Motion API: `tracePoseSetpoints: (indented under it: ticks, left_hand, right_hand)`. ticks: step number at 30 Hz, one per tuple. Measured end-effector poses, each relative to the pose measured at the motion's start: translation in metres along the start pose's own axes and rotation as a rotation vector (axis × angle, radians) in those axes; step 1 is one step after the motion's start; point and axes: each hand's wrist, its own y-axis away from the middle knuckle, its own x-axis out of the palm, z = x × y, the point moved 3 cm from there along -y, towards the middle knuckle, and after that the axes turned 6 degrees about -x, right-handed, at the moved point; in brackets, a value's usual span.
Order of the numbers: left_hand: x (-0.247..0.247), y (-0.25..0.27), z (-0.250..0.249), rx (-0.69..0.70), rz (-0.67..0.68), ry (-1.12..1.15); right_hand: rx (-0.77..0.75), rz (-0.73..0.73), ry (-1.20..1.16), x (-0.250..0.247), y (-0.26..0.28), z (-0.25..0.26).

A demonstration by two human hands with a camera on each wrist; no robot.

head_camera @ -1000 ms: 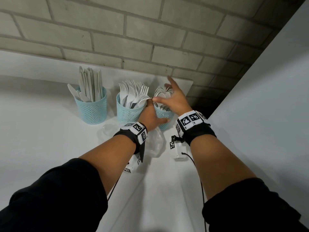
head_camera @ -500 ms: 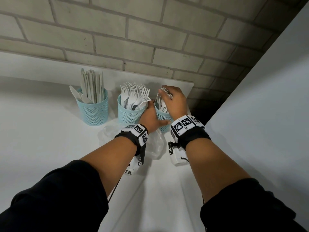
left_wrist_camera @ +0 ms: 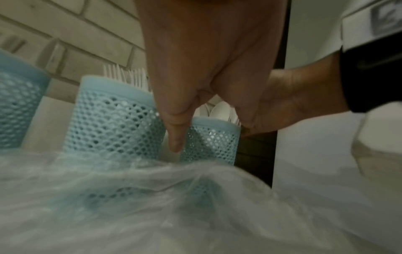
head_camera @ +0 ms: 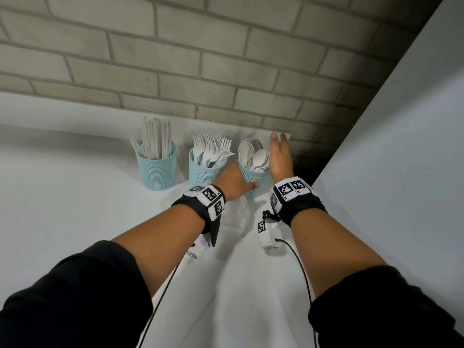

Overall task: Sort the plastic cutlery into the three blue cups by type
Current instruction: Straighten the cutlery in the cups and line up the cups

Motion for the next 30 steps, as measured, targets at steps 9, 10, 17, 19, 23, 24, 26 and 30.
tracePoseSetpoints:
  ticks: [9,10,17,19,23,24,26,30]
  left_hand:
    - [-0.032,0.043,0.032,0.005,-0.324,0.015]
    - [-0.036,0.048,0.038,-0.029,-0.405,-0.002]
    - [-0.042,0.073,0.084,-0.560,-0.412,0.296]
    - [-0.038,0.072,0.096,-0.554,-0.302,0.521]
    - [-0.035,0.075,0.099,-0.425,-0.176,0.723]
    - [-0.034,0.076,0.098,-0.411,-0.152,0.750]
    - [-0.033,0.075,0.097,-0.412,-0.107,0.822]
    - [-0.024,0.069,0.101,-0.407,-0.038,0.978]
  right_hand:
    - [0.155,-0.197,-0.001,-0.017,0.039,-0.019]
    - [0.204,-0.227,-0.005,-0.019,0.043,-0.025]
    - [0.404,-0.049,0.073,0.001,0.082,-0.052]
    - [0.453,0.009,0.088,0.015,0.093,-0.047]
    - [0.420,0.257,0.143,0.039,0.118,-0.028]
    - [0.391,0.307,0.129,0.046,0.125,-0.023]
    - [0.339,0.420,0.046,0.063,0.136,-0.019]
    - [0.341,0.527,-0.214,0.091,0.131,-0.037]
